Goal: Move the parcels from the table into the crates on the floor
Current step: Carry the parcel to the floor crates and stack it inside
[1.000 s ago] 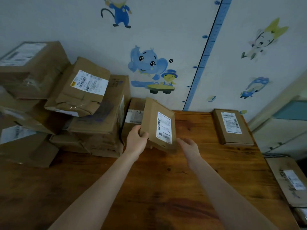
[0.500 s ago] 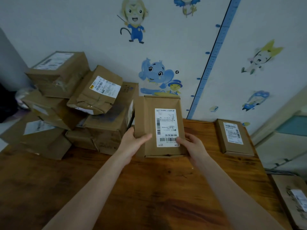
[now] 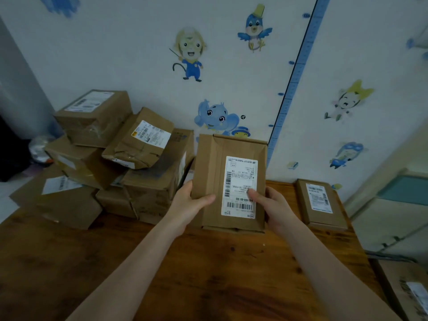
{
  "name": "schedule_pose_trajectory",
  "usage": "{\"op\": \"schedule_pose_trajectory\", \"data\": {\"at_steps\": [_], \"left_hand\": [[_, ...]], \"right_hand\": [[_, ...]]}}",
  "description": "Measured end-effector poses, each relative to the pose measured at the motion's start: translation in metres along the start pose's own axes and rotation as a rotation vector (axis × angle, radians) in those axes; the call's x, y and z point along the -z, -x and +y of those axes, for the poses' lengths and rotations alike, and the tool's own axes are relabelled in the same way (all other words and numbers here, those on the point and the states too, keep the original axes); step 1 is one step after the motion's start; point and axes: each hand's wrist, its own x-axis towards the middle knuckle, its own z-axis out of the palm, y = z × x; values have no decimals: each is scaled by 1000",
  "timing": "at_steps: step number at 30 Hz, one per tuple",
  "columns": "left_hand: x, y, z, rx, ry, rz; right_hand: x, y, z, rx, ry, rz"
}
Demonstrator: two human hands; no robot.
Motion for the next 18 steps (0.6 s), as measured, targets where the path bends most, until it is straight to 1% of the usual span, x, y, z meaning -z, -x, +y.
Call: {"op": "schedule_pose_trajectory", "data": {"at_steps": [1, 5, 9, 18], "left_hand": [[-1, 2, 3, -1, 17, 2], [-4, 10, 14, 53, 216, 44], [-4, 14, 16, 58, 234, 10], [-5, 13, 21, 82, 325, 37]], "right_hand": [[1, 1, -1, -5, -14, -3], [4, 7, -3, -51, -48, -41], [4, 10, -1, -101, -94, -50], [-4, 15, -9, -114, -100, -27]]}}
